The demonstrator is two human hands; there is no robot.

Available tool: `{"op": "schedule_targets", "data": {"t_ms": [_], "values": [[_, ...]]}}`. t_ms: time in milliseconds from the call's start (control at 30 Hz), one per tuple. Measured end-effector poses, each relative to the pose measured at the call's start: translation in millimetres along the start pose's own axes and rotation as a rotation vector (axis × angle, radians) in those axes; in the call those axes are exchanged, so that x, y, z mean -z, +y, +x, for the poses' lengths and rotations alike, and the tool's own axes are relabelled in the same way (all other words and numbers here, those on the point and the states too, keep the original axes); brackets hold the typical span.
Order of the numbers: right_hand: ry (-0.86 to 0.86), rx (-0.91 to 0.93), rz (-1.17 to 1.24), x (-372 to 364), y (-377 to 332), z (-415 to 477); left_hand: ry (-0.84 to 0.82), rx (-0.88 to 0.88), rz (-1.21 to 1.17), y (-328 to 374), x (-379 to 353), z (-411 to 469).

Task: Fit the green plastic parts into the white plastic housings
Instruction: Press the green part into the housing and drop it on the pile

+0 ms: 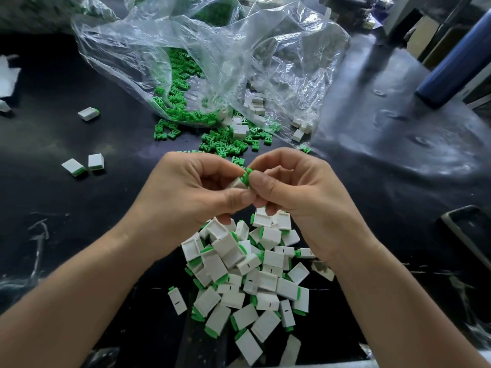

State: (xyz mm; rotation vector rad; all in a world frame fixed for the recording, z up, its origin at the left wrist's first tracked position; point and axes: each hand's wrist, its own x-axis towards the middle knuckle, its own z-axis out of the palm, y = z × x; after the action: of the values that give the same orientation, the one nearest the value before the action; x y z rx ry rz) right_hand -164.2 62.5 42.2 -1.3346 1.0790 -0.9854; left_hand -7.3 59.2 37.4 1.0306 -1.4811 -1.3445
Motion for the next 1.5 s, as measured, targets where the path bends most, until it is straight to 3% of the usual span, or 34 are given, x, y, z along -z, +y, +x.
{"op": "schedule_targets", "data": {"t_ms": [233,433,567,733,867,1233,1500], "values": [[0.019,-0.010,-0.036,0,1,1,-0.007,0.083,-0.013,-3,0,1],[0.044,0.087,-0.532,-3,3,1,-0.023,0.044,0.092,-3,1,1],[0.001,0.082,-0.729,-3,1,0,-0.007,0.028,0.068,-4,0,2],[-0.023,0.090,-0.678,-3,-1,-1,-0.050,0.053,0.141,-7,-1,3],[0.012,0.119,-0.640,-4,-2,-2,-0.036,0.012,0.468,-12,1,2],[0.207,0.214,-0.468,-21,13,-2,0.093,-0.066,0.328,-14,-9,-2],[0.155,0.186,-0.578,-22,13,-4,0.128,-0.121,0.555,-12,-8,-7]]}}
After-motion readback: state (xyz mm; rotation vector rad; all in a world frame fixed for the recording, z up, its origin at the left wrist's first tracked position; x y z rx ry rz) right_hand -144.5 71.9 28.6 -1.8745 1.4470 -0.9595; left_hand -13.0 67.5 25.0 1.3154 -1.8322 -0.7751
